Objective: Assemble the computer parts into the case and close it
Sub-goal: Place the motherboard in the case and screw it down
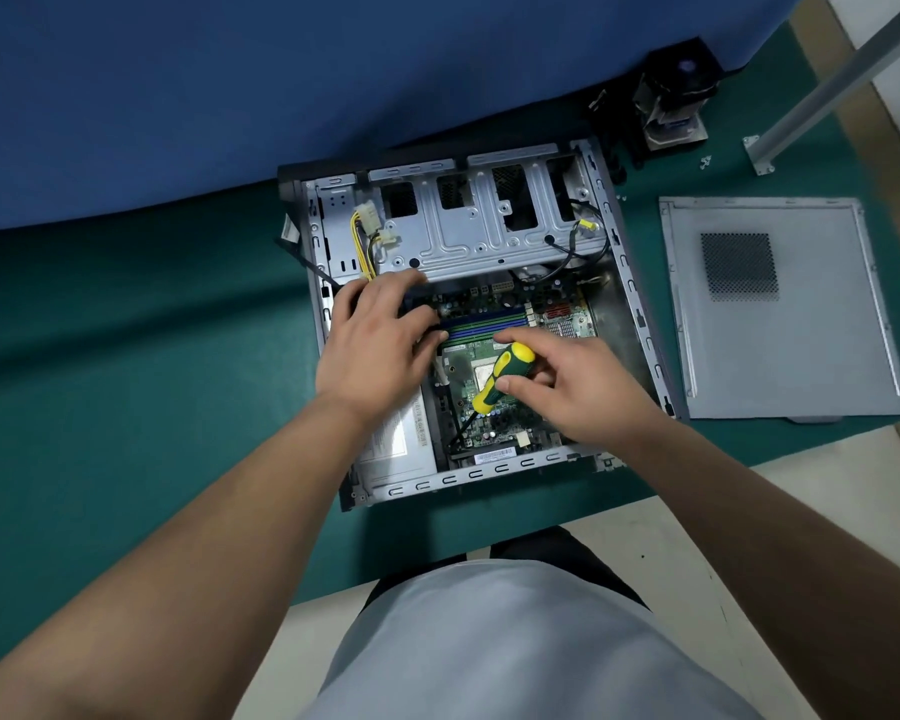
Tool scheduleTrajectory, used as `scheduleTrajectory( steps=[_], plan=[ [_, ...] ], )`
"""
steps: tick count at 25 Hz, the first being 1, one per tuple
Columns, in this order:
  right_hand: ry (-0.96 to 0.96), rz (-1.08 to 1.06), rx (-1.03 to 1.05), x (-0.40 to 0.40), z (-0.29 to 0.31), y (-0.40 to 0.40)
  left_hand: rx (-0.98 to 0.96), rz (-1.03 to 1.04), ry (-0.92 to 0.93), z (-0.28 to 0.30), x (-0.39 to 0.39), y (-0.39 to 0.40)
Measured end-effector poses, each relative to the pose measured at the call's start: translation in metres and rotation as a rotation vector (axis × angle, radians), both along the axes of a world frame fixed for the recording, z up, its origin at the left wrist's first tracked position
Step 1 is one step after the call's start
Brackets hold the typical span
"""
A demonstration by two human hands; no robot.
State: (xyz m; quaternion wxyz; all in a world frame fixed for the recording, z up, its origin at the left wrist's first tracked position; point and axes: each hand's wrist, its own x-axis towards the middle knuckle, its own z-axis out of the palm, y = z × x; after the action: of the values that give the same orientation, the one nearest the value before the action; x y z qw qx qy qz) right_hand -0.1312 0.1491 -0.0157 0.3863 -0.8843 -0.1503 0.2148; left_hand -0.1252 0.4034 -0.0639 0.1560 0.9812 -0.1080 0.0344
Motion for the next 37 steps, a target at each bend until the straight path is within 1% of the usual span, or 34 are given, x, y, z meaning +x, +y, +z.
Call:
scheduleTrajectory(
  steps=[4,9,15,22,27,30,34,37],
  plan=[
    [-0.082,0.096,-0.075,-0.004,0.003,0.007,-0.002,0.002,0.001,0.001,0.000,0.000],
    [-0.166,0.183,-0.113,-0.010,0.008,0.014,-0.003,0.006,-0.005,0.001,0.000,0.000],
    [-0.176,0.258,-0.163,-0.012,0.012,0.018,-0.008,0.010,-0.009,0.001,0.000,-0.001],
    [-0.145,0.407,-0.180,-0.018,0.019,0.024,-0.022,0.007,-0.024,-0.003,0.001,-0.001],
    [-0.142,0.488,-0.287,-0.018,0.031,0.031,-0.055,0.006,-0.005,-0.001,0.001,0.000],
    [-0.183,0.488,-0.364,-0.019,0.040,0.040,-0.169,-0.019,0.026,0.007,-0.001,0.001],
    [-0.403,0.391,-0.625,-0.021,0.041,0.053,-0.448,-0.063,0.103,0.012,-0.041,0.014],
    [-0.466,0.336,-0.739,-0.025,0.037,0.065,-0.494,-0.076,0.219,0.011,-0.078,0.006]
  ],
)
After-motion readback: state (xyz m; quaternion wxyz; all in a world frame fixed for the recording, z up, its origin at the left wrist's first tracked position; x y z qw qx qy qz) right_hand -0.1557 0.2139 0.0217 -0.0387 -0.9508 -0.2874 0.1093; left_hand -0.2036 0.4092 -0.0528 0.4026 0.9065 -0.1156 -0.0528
